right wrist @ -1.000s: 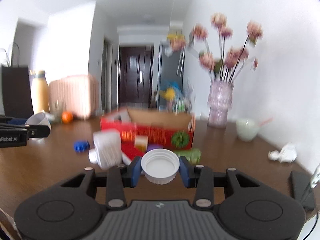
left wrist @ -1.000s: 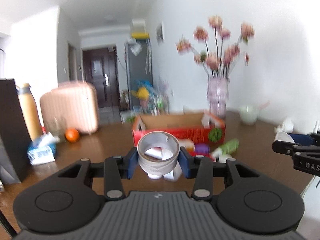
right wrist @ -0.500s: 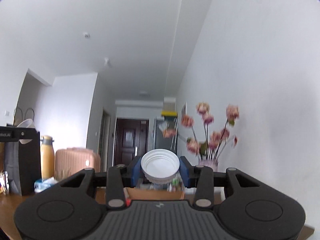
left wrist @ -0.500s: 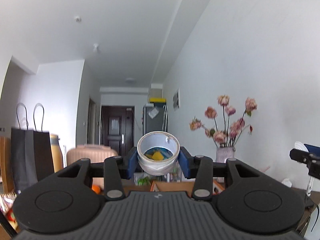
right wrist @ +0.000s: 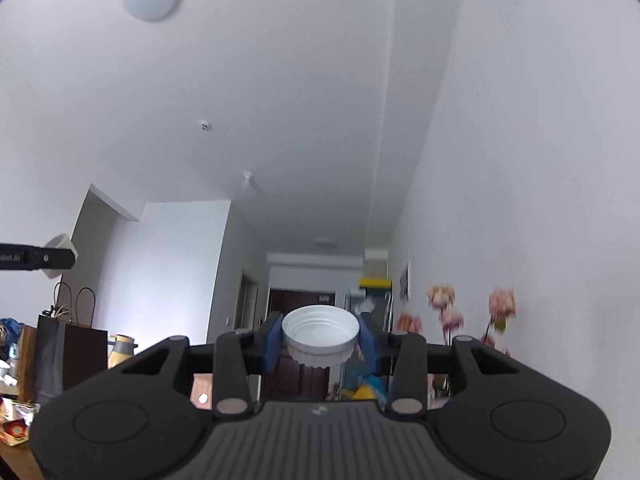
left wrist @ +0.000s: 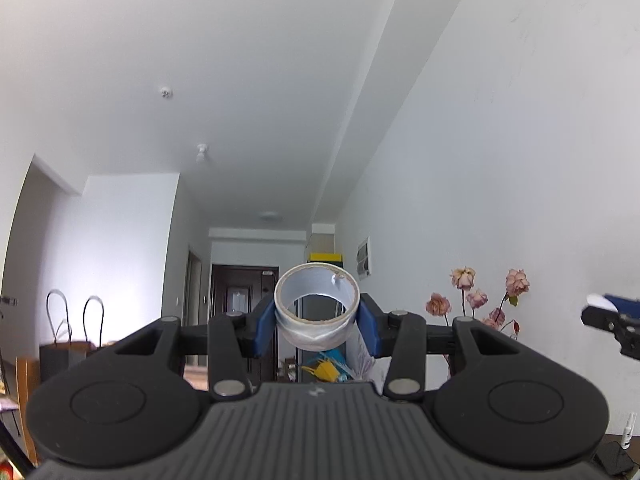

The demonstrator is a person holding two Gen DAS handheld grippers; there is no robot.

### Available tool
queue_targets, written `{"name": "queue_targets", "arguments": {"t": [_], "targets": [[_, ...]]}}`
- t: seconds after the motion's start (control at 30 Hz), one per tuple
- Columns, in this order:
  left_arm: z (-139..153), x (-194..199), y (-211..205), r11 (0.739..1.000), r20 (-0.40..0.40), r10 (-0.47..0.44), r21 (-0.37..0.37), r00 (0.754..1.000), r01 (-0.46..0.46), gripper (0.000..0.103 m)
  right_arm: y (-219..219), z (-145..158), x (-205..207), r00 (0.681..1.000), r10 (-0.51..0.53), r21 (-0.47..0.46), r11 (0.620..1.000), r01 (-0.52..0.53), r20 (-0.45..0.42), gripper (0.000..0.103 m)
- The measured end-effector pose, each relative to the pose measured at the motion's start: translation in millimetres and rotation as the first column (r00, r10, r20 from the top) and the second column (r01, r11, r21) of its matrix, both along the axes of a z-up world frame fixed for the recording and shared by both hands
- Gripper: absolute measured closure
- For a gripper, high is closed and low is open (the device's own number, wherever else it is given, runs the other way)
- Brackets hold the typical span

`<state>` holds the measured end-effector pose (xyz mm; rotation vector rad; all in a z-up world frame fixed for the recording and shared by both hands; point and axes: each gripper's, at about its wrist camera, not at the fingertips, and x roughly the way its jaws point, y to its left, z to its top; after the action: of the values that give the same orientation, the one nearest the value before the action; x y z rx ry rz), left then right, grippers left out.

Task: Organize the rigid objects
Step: 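Lift the tape roll with the left gripper while the right gripper lifts the white cap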

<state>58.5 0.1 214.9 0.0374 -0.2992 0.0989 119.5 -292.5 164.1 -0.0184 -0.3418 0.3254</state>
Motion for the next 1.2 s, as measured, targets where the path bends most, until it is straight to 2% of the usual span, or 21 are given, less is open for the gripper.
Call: {"name": "queue_targets", "arguments": {"t": [0.1, 0.2, 0.37, 0.47, 0.67, 0.8, 1.0, 1.13, 1.2], "targets": [[7, 13, 0, 1.000, 0.016, 0.015, 0.026, 1.000, -0.015, 0.058, 1, 17, 12, 1.000, -0.001, -0.018, 1.000, 0.001, 0.027, 0.063], [8, 40, 1, 0.999, -0.022, 0.021, 0.034, 1.000, -0.020, 0.058, -3, 35, 32, 1.000, 0.022, -0.024, 0.999, -0.022, 0.009, 0.063], [11, 82, 7, 0.999, -0.060, 0.030, 0.022, 0.998, -0.029, 0.059, -13, 55, 84, 0.995, 0.055, -0.034, 0.998, -0.057, -0.079, 0.063], [15, 106, 11, 0.999, -0.072, 0.028, 0.019, 0.997, -0.027, 0.059, -19, 62, 114, 0.989, 0.057, -0.009, 0.998, -0.058, -0.140, 0.063], [25, 165, 24, 1.000, -0.127, -0.022, -0.010, 0.992, 0.021, 0.059, -27, 76, 175, 0.970, 0.039, -0.003, 0.999, -0.041, -0.242, 0.064], [28, 209, 32, 0.997, -0.180, -0.060, -0.051, 0.982, 0.052, 0.059, -24, 91, 208, 0.960, 0.005, -0.041, 0.999, -0.017, -0.278, 0.064], [13, 284, 41, 0.987, -0.299, -0.140, -0.114, 0.944, 0.110, 0.059, -10, 93, 273, 0.939, -0.028, -0.107, 0.994, -0.009, -0.344, 0.064], [-8, 345, 46, 0.970, -0.420, -0.216, -0.196, 0.881, 0.144, 0.059, 4, 74, 320, 0.907, -0.009, -0.106, 0.994, -0.039, -0.421, 0.064], [-19, 377, 48, 0.964, -0.471, -0.234, -0.227, 0.850, 0.140, 0.059, 11, 61, 351, 0.880, 0.000, -0.103, 0.993, -0.056, -0.475, 0.064]]}}
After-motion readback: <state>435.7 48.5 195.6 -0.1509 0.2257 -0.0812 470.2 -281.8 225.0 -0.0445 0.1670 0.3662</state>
